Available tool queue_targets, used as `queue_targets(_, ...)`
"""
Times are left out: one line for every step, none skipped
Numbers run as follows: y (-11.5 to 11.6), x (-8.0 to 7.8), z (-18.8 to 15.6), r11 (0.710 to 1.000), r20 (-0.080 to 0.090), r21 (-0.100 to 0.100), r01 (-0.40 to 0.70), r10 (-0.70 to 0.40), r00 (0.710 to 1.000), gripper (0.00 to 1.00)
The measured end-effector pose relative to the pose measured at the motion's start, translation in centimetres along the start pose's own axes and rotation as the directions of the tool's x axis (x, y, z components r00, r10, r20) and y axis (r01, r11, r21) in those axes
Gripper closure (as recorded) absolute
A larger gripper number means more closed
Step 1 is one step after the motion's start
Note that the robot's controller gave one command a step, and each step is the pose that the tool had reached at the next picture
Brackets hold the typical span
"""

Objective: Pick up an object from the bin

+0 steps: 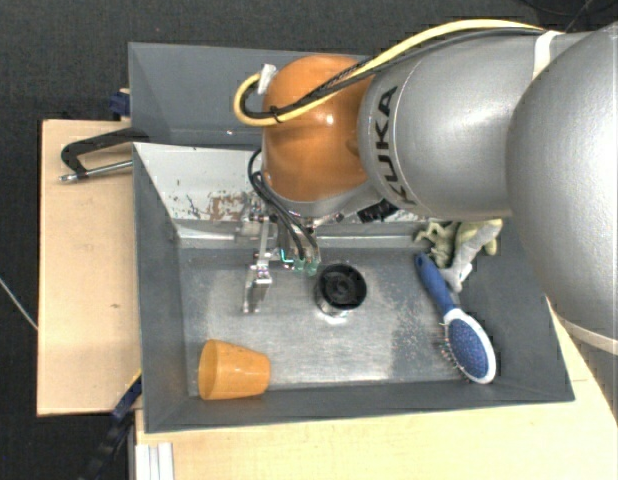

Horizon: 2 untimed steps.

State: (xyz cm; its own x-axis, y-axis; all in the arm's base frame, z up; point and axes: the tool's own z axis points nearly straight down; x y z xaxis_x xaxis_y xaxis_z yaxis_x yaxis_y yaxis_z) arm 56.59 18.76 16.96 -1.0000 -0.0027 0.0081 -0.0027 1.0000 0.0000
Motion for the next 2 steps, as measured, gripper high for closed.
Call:
queue_targets(-6.4, -2.1, 2.7, 0.993, 0.006, 0.003, 0.12, -0.12, 0.993, 0.0)
queue_targets(-13.3, -0.9, 7.6, 0.994, 0.003, 0.003, 0.105, -0.105, 0.994, 0.0)
